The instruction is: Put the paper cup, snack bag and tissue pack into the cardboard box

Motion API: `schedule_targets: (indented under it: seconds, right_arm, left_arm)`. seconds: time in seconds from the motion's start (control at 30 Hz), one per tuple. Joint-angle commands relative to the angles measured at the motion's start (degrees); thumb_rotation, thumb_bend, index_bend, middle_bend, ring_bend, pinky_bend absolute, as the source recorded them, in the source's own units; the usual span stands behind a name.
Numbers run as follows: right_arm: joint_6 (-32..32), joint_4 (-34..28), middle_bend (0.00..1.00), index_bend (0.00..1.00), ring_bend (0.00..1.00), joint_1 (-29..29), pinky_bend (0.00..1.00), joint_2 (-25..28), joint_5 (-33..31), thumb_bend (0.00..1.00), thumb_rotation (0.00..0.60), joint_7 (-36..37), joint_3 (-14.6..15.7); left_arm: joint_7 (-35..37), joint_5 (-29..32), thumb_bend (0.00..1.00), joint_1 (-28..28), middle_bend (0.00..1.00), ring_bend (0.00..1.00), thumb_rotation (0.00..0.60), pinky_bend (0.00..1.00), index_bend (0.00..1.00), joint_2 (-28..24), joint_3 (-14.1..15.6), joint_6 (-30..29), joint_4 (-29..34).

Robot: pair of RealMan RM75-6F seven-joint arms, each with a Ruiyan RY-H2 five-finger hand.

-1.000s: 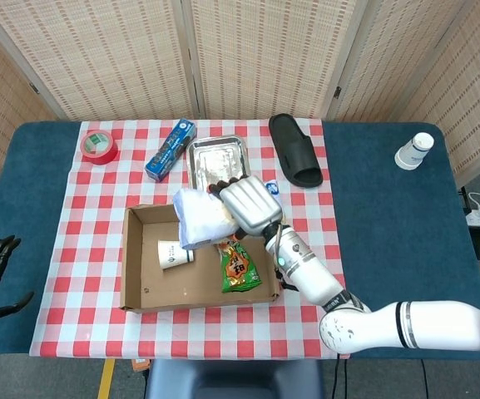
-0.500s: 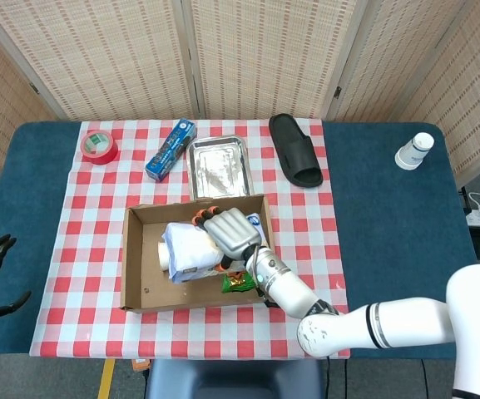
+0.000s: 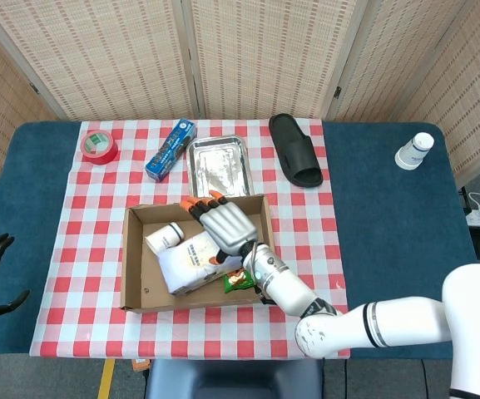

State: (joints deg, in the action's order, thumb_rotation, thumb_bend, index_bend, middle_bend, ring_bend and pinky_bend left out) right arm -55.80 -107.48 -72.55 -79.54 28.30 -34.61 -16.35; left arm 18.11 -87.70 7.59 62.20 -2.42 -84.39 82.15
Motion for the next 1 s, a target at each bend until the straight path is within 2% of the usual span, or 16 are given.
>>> schedule_targets:
  seconds: [0.03, 0.1, 0.13, 0.2, 0.33, 0.4, 0.53, 0.63, 0.8, 0.9, 1.0]
  right_arm:
    - [-0.98, -0.84, 0.0, 0.0, 0.0, 0.48, 0.0, 0.91, 0.78, 0.0, 0.6, -0.17, 0.26]
    - [-3.89, -2.32, 0.0, 0.0, 0.0, 1.73, 0.0, 3.34, 2.46, 0.0, 0.6, -1.05, 0.9]
    - [-8.29, -3.0, 0.0, 0.0, 0.0, 3.99, 0.0, 6.7, 3.62, 0.0, 0.6, -2.4, 2.25]
    - [-11.52, -4.87, 0.0, 0.0, 0.0, 7.13, 0.0, 10.48, 6.24, 0.0, 0.6, -2.94, 4.49]
    - [-18.31, -2.02, 0.0, 0.0, 0.0, 13.02, 0.0, 14.76, 15.44, 0.0, 0.6, -7.1, 11.7]
    - [-20.73, 0.44, 0.0, 0.0, 0.0, 17.24, 0.0, 16.27, 19.43, 0.0, 0.6, -4.62, 14.37]
    - [-22.09, 5.28, 0.0, 0.0, 0.0, 25.8, 0.0, 18.53, 23.47, 0.0, 0.6, 5.28, 18.06]
    - [-22.81, 11.19, 0.0, 0.0, 0.0, 32.46, 0.0, 18.41, 27.04, 0.0, 0.6, 11.54, 21.82]
    - [-23.73, 22.76, 0.0, 0.0, 0.0, 43.56, 0.0, 14.04, 33.98, 0.0, 0.6, 21.81, 27.92]
    - [-26.29, 28.5, 0.0, 0.0, 0.0, 48.76, 0.0, 10.77, 38.95, 0.0, 0.6, 24.4, 30.25]
    - [-29.69, 31.28, 0.0, 0.0, 0.0, 52.52, 0.0, 8.59, 43.37, 0.0, 0.6, 24.35, 31.28]
  left_arm:
    - [-0.06, 0.0, 0.22, 0.02, 0.0, 0.0, 0.6, 0.0, 0.0, 0.01, 0.0, 0.03, 0.01]
    - [-0.25, 0.0, 0.22, 0.06, 0.0, 0.0, 0.6, 0.0, 0.0, 0.07, 0.04, 0.14, 0.02]
    - [-0.55, -0.17, 0.22, -0.01, 0.0, 0.0, 0.6, 0.0, 0.0, 0.14, 0.16, 0.04, 0.08]
    - [-1.04, -0.3, 0.22, -0.12, 0.0, 0.0, 0.6, 0.0, 0.0, 0.24, 0.3, -0.08, 0.19]
    - [-2.0, -0.19, 0.22, 0.09, 0.0, 0.0, 0.6, 0.0, 0.0, 0.48, 0.31, 0.33, 0.43]
    - [-2.51, -0.03, 0.22, 0.17, 0.0, 0.0, 0.6, 0.0, 0.0, 0.61, 0.28, 0.55, 0.55]
    - [-2.87, 0.25, 0.22, 0.34, 0.0, 0.0, 0.6, 0.0, 0.0, 0.75, 0.21, 0.97, 0.58]
    - [-2.95, 0.52, 0.22, 0.41, 0.0, 0.0, 0.6, 0.0, 0.0, 0.8, 0.12, 1.19, 0.5]
    - [-3.36, 0.77, 0.22, 0.47, 0.0, 0.0, 0.6, 0.0, 0.0, 1.0, 0.05, 1.39, 0.4]
    - [-3.9, 1.1, 0.22, 0.64, 0.0, 0.0, 0.6, 0.0, 0.0, 1.22, 0.04, 1.94, 0.24]
    - [-4.15, 1.87, 0.22, 0.77, 0.0, 0.0, 0.6, 0.0, 0.0, 1.32, -0.28, 2.39, 0.08]
